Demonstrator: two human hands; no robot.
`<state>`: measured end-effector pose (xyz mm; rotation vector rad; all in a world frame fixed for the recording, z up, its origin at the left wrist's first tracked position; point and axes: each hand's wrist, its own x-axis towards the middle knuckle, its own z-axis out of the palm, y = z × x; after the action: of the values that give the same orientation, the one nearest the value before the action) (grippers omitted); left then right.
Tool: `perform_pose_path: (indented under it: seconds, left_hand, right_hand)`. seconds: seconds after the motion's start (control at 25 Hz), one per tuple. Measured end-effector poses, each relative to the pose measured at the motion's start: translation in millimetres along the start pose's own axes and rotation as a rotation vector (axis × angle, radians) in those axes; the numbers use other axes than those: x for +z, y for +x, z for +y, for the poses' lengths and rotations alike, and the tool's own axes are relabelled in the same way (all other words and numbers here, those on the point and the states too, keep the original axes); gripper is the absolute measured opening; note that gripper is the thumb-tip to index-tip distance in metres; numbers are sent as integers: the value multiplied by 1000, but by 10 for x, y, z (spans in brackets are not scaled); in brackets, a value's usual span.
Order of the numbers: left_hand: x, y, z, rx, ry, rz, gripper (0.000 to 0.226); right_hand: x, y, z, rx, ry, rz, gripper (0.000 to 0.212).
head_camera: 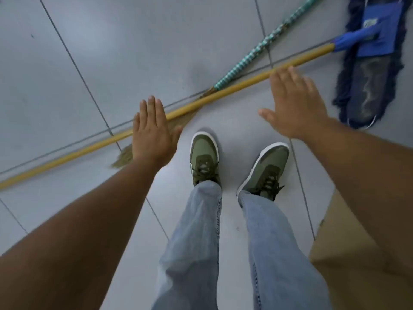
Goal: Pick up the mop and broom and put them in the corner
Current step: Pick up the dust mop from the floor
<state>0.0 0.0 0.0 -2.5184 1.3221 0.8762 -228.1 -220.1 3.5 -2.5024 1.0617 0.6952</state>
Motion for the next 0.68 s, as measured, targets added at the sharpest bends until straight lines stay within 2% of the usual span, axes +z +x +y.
perform_pose_path:
  seconds: [0.24, 0.48, 0.56, 0.68]
  left_hand:
    - [495, 255, -297, -85, 40, -39, 74]
    - [959, 770, -295, -108, -45, -74, 67]
    - [1112, 943, -273, -90, -66, -58, 60]
    - [1250, 1147, -234, -79, -118, 36, 40]
  right_hand:
    - [379, 449, 225, -56, -147, -86, 77]
    - [638, 970, 621, -95, -201, -132, 71]
    - [719, 1203, 783, -96, -228, -113, 63]
    - [792, 1514, 1026, -89, -268, 15, 35]
